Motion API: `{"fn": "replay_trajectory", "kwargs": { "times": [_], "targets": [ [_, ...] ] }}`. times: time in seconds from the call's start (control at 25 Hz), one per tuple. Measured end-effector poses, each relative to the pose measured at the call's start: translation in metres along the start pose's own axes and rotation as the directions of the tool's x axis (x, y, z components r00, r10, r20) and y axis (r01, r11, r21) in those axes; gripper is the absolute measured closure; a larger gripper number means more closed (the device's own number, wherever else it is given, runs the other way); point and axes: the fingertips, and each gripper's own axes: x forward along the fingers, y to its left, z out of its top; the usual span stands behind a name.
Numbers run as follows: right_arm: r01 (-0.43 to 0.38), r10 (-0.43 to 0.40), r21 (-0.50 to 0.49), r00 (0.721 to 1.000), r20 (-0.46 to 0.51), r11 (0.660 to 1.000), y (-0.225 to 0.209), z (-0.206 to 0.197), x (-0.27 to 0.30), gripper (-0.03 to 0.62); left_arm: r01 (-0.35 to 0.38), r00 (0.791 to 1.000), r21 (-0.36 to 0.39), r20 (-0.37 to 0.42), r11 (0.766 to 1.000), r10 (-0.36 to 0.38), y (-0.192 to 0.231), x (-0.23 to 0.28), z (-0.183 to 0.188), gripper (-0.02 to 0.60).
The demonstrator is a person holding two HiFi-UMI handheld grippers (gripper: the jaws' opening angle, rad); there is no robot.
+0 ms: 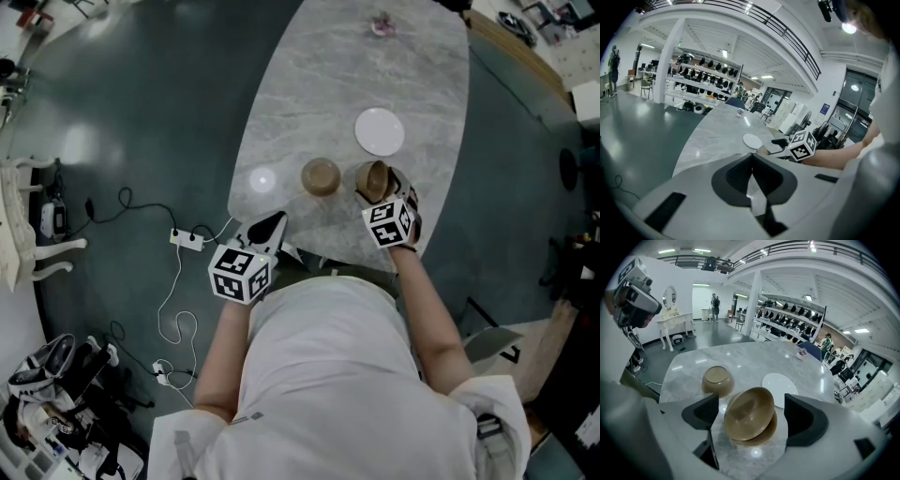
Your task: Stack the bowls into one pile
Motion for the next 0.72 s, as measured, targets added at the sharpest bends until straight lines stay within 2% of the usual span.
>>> {"fn": "replay_trajectory", "kwargs": {
  "times": [0.2,0.28,0.44,0.72],
  "targets": [
    [-0.026,0.027,0.043,1.000,-0.012,0.999,0.001,-0.009,0.001,0.174,0.000,1.000,0.001,-0.002,1.000,0.000,0.000,0.001,-0.001,0.579],
    [-0.046,0.047,0.067,0.999,-0.019,0.997,0.005,-0.012,0.000,0.220,0.000,1.000,0.000,-0.003,1.000,0.000,0.000,0.001,0.000,0.580],
    [-0.082,0.084,0.086,0.996,-0.015,0.993,0.014,-0.017,0.003,0.355,-0.003,1.000,-0.003,-0.009,1.000,0.003,0.000,0.001,-0.002,0.579],
    [-0.133,0.135,0.066,0.991,-0.022,0.989,0.033,-0.018,0.011,0.495,-0.012,1.000,-0.008,-0.011,1.000,0.012,0.004,0.001,-0.004,0.579]
  ]
}}
